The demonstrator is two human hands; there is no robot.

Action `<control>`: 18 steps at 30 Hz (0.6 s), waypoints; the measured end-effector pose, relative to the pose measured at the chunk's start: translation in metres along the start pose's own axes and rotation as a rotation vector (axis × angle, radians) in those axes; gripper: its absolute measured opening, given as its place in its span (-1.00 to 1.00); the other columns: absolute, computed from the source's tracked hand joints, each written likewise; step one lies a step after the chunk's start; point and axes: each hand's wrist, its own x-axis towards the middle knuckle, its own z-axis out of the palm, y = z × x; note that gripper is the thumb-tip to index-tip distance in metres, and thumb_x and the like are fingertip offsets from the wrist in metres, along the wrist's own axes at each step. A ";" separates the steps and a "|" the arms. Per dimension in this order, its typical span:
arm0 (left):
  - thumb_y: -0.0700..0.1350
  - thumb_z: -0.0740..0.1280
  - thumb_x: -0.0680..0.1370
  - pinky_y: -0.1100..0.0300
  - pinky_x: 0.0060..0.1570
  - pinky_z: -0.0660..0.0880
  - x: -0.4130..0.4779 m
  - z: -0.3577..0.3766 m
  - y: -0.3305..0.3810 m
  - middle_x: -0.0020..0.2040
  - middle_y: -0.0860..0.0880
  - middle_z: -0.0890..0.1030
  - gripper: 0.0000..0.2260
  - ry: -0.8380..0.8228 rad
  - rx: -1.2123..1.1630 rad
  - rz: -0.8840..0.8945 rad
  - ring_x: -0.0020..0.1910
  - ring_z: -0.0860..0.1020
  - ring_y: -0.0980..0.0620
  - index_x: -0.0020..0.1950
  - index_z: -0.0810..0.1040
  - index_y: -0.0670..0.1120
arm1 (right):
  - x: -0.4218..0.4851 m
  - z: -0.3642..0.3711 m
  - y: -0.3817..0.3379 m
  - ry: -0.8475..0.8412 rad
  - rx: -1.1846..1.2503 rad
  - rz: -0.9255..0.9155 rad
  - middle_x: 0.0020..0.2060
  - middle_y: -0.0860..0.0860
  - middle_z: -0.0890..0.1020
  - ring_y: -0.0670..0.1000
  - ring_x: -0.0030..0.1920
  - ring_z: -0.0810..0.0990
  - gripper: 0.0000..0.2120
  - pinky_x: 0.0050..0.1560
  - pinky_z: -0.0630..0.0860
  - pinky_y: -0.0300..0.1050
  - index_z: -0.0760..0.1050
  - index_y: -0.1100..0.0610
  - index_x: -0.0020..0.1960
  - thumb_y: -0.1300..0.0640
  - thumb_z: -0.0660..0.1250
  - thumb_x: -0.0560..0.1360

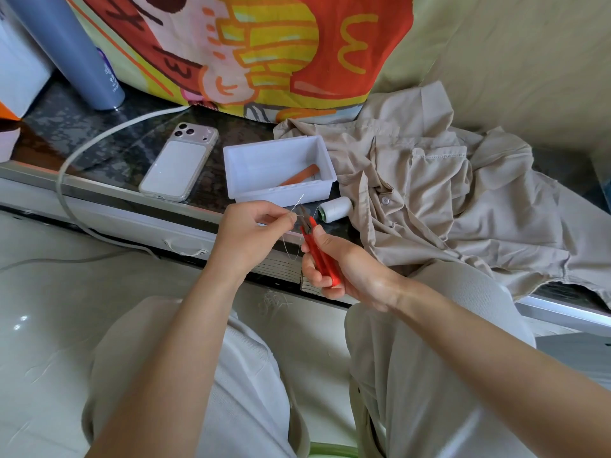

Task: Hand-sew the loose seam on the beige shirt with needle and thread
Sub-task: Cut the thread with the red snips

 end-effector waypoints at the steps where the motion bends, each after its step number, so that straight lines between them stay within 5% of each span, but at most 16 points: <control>1: -0.17 0.41 0.47 0.56 -0.25 0.36 0.000 0.000 0.000 -0.34 0.12 0.62 -0.83 -0.002 0.002 0.002 -0.32 0.52 0.33 -0.30 0.62 0.03 | 0.000 0.000 0.000 0.003 0.003 0.004 -0.49 -0.02 0.39 -0.11 -0.51 0.24 -0.67 -0.57 0.16 -0.33 0.25 0.15 -0.04 -0.10 -0.05 0.64; 9: -0.21 0.40 0.47 0.57 -0.24 0.37 0.000 -0.001 0.001 -0.34 0.11 0.62 -0.82 0.048 -0.012 0.002 -0.34 0.52 0.33 -0.31 0.62 0.00 | 0.000 0.000 0.000 0.079 -0.027 0.033 -0.47 -0.01 0.39 -0.09 -0.50 0.28 -0.67 -0.53 0.26 -0.29 0.28 0.14 -0.07 -0.10 -0.03 0.65; 12: -0.20 0.40 0.47 0.56 -0.22 0.38 0.002 -0.002 -0.001 -0.33 0.10 0.63 -0.82 0.086 -0.012 0.001 -0.32 0.52 0.31 -0.31 0.62 0.01 | 0.001 0.000 0.001 0.177 -0.009 0.070 -0.46 -0.04 0.23 -0.08 -0.47 0.14 -0.75 -0.50 0.14 -0.28 0.25 0.09 -0.17 -0.01 0.09 0.63; 18: -0.18 0.41 0.46 0.55 -0.22 0.38 0.001 -0.003 -0.001 -0.31 0.09 0.64 -0.83 0.062 -0.002 -0.020 -0.26 0.54 0.25 -0.31 0.62 0.02 | -0.003 -0.005 -0.002 0.419 -0.121 -0.221 -0.57 -0.10 0.17 -0.09 -0.55 0.11 -0.61 -0.56 0.14 -0.30 0.18 0.05 -0.35 0.15 0.33 0.53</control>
